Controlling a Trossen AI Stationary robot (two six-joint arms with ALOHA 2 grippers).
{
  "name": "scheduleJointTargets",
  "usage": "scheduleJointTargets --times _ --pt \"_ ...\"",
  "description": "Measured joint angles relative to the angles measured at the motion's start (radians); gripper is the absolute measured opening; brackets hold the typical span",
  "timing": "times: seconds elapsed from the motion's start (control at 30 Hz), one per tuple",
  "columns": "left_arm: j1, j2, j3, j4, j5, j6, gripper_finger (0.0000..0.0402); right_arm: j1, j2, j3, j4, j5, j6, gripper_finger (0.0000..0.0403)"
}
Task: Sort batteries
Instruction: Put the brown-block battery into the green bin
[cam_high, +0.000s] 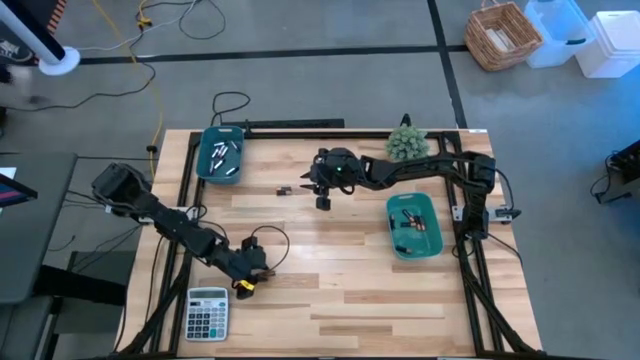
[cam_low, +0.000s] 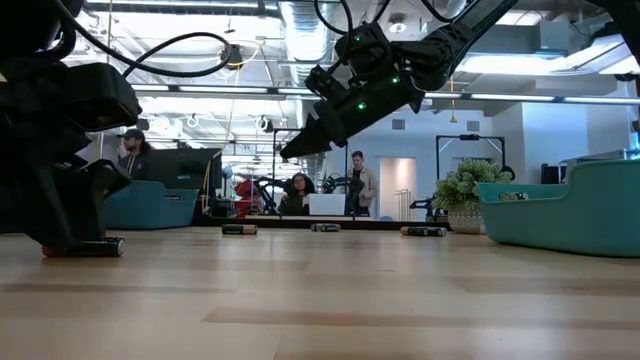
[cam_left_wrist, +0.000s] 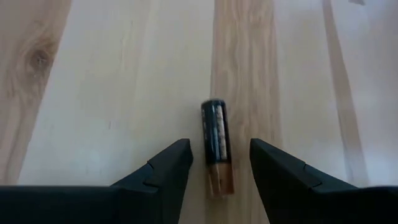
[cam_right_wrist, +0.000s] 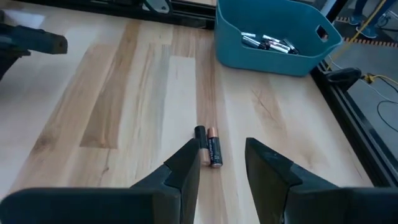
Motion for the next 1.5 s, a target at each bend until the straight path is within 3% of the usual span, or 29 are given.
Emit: scheduleJointTargets --times 0.13,0.33,0.57,0.9,1.33,1.5 --pt "0.0 0.019 -0.002 -0.015 -0.042 0.001 0.0133 0.015 -0.007 0.0 -0.001 0.0 0.001 0.0141" --pt "0.0 0.02 -0.002 -0.029 -0.072 -0.006 0.004 0.041 -0.061 -0.001 -0.006 0.0 -0.001 0.0141" --pt "0.001 0.021 -0.003 -0.03 -0.082 -0.012 0.004 0.057 -0.2 -0.001 -0.094 0.0 -0.021 0.0141" --pt "0.04 0.027 -0.009 0.1 -0.231 0.111 0.004 0.057 -0.458 0.0 -0.245 0.0 -0.083 0.0141" --pt "0.22 0.026 -0.008 0.537 -0.177 0.47 0.004 0.055 -0.664 0.0 -0.354 0.0 -0.14 0.0141" --pt "0.335 0.048 0.057 0.566 -0.14 0.555 0.004 0.055 -0.736 0.0 -0.385 0.0 -0.143 0.0141"
